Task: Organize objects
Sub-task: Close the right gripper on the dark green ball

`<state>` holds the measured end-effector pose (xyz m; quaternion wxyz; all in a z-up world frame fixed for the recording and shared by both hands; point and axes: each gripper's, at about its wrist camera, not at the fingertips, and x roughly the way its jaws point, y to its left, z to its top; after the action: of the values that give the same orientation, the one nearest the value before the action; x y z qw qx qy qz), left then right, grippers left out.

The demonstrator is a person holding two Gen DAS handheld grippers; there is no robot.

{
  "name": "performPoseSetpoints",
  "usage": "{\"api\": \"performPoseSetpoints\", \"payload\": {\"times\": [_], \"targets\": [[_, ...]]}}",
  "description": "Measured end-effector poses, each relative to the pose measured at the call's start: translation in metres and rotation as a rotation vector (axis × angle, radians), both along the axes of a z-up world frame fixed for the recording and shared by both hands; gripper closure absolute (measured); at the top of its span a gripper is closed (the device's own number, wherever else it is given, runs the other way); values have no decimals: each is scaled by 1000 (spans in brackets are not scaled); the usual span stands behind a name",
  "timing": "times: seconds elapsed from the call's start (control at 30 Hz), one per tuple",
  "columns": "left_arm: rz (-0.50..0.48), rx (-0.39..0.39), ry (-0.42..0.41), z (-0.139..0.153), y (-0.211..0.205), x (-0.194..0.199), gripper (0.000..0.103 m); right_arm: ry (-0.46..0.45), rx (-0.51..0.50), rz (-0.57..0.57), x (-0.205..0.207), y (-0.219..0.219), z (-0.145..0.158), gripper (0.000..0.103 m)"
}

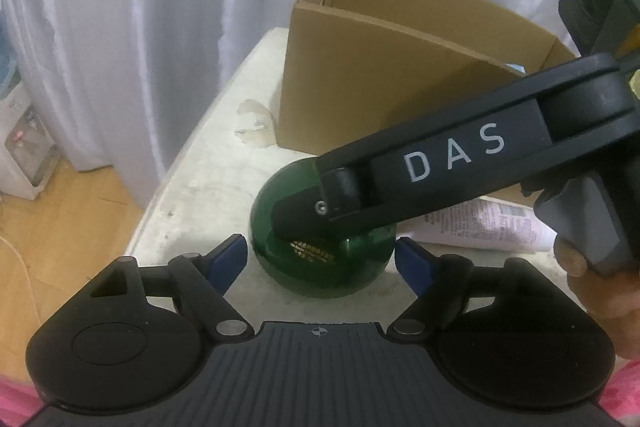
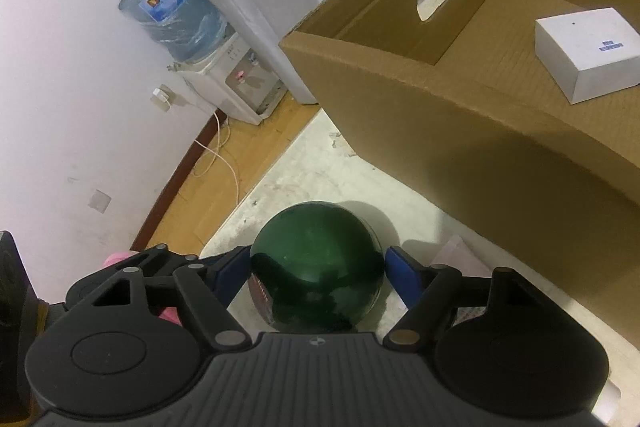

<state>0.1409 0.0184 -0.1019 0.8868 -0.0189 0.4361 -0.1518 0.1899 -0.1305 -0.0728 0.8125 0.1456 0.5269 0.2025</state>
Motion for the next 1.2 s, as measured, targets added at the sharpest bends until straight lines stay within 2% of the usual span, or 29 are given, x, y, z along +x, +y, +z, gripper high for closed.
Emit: {"api": "performPoseSetpoints", "payload": {"times": [0.2,0.43,0.8,1.2], "targets": [[15,-20,10,-3,-1,3,22,3,14,4,3,-1,-1,24],[45,-79,31,0,3,2,22,11,28,18,7,-3,-3,24],[64,-79,51,9,-1,-18,22,34,38,43,0,1,-3,25],[73,-97,53,6,5,-25,22,61,53,53,-7,0,-5,24]]}}
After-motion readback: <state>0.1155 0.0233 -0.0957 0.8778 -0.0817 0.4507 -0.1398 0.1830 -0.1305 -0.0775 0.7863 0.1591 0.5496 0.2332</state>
